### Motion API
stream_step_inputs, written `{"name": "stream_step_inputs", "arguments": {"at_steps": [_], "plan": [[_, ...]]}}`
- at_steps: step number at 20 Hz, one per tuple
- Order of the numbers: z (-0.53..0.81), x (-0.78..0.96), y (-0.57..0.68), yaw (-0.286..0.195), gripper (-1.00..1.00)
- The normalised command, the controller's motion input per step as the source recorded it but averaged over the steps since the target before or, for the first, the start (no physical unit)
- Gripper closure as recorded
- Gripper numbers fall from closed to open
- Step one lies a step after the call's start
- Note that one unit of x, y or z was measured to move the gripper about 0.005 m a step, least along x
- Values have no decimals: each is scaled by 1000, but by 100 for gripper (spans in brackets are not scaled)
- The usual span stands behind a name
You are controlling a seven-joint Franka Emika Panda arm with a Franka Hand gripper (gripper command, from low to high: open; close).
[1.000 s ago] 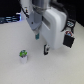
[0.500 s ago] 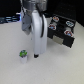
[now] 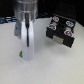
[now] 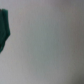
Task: Open the kcup holder, insert the kcup into the holder, and close the kcup holder
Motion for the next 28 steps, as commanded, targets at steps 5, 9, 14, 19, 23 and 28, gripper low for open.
{"name": "stream_step_inputs", "arguments": {"at_steps": [5,9,14,19,23,28], "plan": [[-351,-29,-370,-286,-100],[-281,150,-133,-214,-100],[-50,-37,24,-38,-100],[114,-237,78,0,-100],[275,-421,11,-27,-100],[-67,-413,0,-27,-100]]}}
